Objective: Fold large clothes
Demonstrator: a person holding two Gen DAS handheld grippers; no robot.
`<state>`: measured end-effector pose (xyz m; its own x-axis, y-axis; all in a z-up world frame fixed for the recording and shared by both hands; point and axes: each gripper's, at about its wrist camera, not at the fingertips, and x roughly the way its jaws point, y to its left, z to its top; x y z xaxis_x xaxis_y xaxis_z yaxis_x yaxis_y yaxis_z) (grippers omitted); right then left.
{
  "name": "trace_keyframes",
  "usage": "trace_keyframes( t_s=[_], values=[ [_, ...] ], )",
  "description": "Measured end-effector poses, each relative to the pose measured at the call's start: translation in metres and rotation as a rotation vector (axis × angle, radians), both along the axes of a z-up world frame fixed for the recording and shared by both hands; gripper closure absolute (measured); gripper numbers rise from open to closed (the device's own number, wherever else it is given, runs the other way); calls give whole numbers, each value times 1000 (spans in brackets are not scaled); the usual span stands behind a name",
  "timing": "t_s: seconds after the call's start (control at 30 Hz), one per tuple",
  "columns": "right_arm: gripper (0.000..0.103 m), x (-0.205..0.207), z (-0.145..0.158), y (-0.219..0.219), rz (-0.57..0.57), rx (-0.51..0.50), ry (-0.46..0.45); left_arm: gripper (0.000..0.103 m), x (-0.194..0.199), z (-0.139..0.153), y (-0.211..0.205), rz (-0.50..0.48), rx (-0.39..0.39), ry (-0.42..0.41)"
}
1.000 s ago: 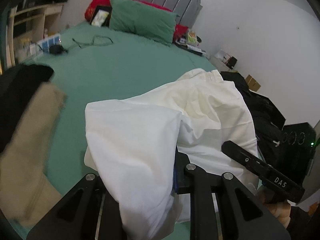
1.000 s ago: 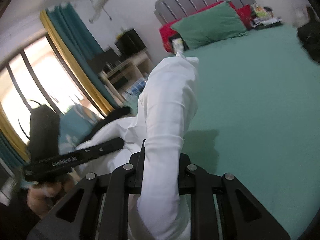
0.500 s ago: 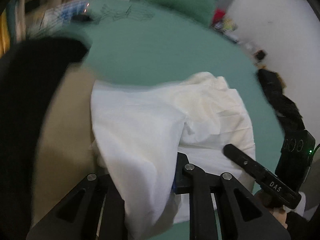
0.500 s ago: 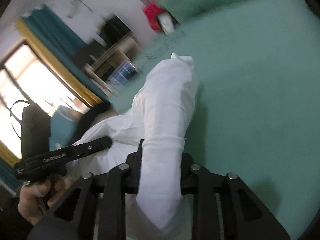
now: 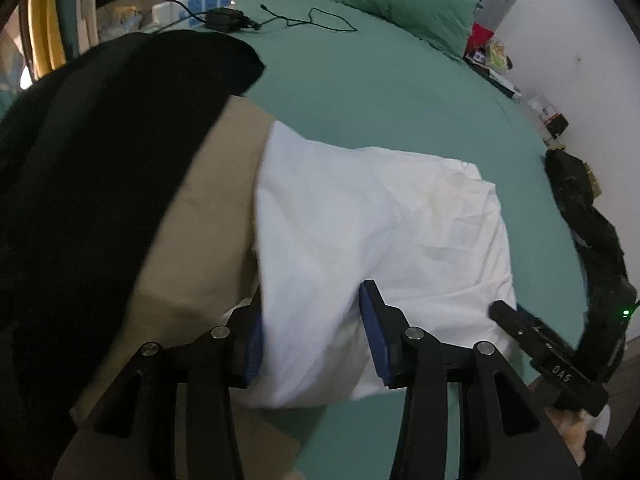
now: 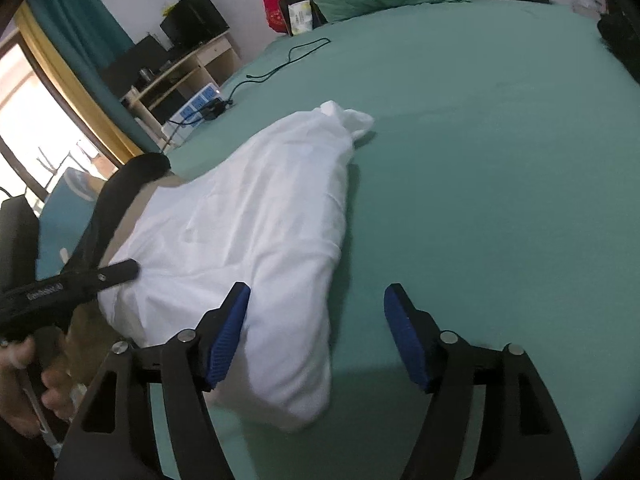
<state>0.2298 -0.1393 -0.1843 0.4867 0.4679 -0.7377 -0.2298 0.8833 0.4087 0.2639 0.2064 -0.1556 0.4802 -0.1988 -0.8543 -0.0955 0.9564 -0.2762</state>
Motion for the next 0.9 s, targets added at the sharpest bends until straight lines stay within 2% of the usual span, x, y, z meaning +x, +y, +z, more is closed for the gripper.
trace_keyframes(
  t_s=[0.1, 0.27, 0.43, 0.5, 0.53, 0.6, 0.9],
  values=[
    [33, -1, -3, 4, 40, -80, 10, 57, -3, -10, 8, 19, 19, 46],
    [33, -16, 3, -8, 57, -105, 17, 57, -18, -6, 2, 3, 76, 26],
    [33, -39, 9, -23, 68, -150, 18, 57, -40, -1, -2, 32, 48, 17],
    [33, -48, 10, -30, 73, -148, 26, 57, -53, -2, -2, 59, 9, 13],
    [33, -55, 11, -37, 72, -148, 28, 57, -58, -3, 0, 74, -35, 24],
    [33, -65, 14, -45, 68, -156, 25, 57, -64, -6, -10, 93, -61, 41],
    [33, -96, 32, -73, 54, -159, 20, 57, -115, 0, -40, 99, -71, -3]
  ],
)
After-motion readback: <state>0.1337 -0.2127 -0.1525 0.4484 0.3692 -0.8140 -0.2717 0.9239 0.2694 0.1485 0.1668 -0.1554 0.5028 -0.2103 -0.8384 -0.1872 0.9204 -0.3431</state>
